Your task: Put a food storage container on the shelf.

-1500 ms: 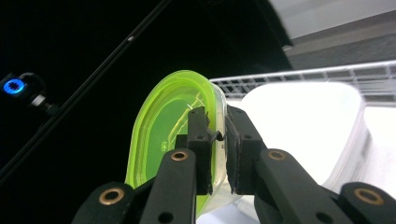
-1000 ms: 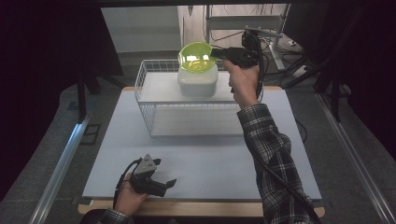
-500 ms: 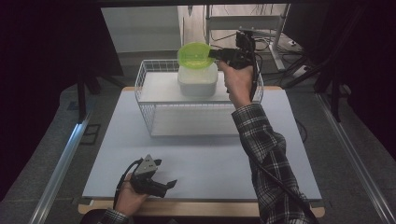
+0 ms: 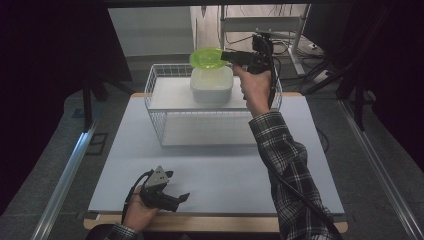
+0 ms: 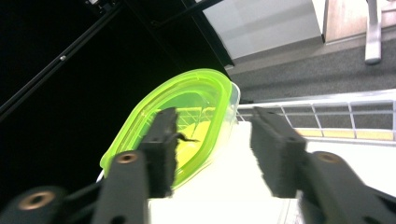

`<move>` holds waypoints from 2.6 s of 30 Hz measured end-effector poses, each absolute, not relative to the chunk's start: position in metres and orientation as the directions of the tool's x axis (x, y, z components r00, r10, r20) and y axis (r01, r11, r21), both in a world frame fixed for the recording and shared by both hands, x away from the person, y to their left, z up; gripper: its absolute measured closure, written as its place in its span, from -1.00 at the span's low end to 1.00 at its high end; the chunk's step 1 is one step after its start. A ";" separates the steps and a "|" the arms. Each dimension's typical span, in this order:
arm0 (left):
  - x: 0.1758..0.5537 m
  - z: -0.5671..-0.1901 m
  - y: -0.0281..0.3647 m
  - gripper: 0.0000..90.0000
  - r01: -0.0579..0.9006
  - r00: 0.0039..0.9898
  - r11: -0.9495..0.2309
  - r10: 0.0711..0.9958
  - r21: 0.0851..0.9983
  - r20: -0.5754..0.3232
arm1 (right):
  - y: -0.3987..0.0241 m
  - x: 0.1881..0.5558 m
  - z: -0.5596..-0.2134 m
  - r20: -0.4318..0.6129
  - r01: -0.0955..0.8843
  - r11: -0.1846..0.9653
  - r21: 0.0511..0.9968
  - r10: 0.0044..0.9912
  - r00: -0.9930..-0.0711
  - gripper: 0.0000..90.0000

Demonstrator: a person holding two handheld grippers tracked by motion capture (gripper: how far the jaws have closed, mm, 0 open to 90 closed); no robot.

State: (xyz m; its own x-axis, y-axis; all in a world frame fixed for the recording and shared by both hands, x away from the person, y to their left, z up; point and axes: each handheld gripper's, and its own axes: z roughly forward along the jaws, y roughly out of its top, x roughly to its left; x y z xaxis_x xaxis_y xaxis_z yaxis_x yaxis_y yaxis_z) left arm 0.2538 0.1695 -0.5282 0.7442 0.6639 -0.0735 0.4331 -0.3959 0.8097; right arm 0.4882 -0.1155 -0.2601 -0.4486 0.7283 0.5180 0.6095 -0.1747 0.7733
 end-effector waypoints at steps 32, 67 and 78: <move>0.254 -0.528 0.170 -0.92 0.447 0.743 -0.394 0.664 0.803 -0.088 | -0.130 0.426 -0.285 0.258 0.451 0.115 0.885 0.684 -0.682 -0.67; 0.254 -0.529 0.168 -0.92 0.447 0.744 -0.395 0.662 0.803 -0.089 | -0.163 0.363 -0.382 0.102 0.406 0.333 0.851 0.653 -0.750 -0.90; 0.254 -0.530 0.167 -0.93 0.443 0.745 -0.398 0.662 0.803 -0.084 | -0.184 0.345 -0.422 0.098 0.407 0.326 0.853 0.667 -0.739 -0.90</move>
